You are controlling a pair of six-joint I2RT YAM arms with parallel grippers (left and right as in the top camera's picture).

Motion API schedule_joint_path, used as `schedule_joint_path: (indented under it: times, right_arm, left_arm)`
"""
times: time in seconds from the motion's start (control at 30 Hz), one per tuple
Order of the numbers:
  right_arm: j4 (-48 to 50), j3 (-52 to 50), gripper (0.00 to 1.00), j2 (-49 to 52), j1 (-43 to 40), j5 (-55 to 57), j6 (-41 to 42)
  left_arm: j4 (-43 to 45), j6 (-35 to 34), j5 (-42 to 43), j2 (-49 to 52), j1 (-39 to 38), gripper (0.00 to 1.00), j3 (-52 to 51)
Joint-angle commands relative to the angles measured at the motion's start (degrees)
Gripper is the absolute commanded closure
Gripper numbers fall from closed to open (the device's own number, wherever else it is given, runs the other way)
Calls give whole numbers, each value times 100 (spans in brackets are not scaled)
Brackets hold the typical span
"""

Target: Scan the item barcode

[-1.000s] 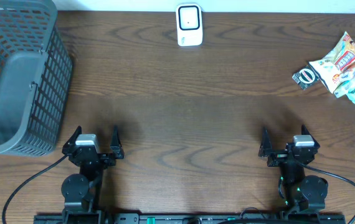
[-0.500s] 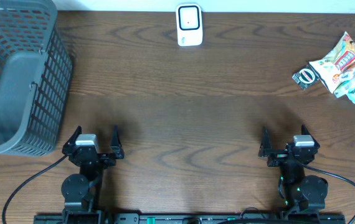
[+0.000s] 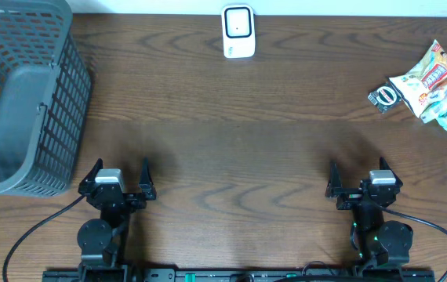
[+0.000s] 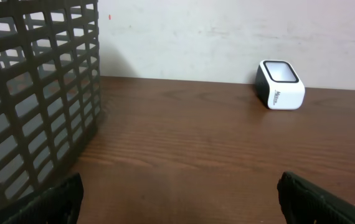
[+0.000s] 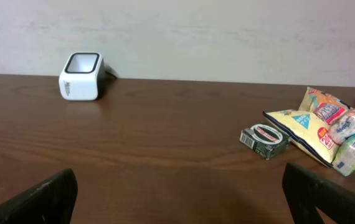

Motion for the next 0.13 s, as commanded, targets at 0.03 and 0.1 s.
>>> schedule_joint_path:
  times: [0.03, 0.1]
  right_arm:
    - [-26, -9, 1, -35, 9, 44, -70]
    - [-26, -9, 1, -35, 7, 44, -70]
  left_arm:
    - [-238, 48, 11, -37, -2, 2, -72]
    - [-238, 48, 11, -37, -2, 2, -72]
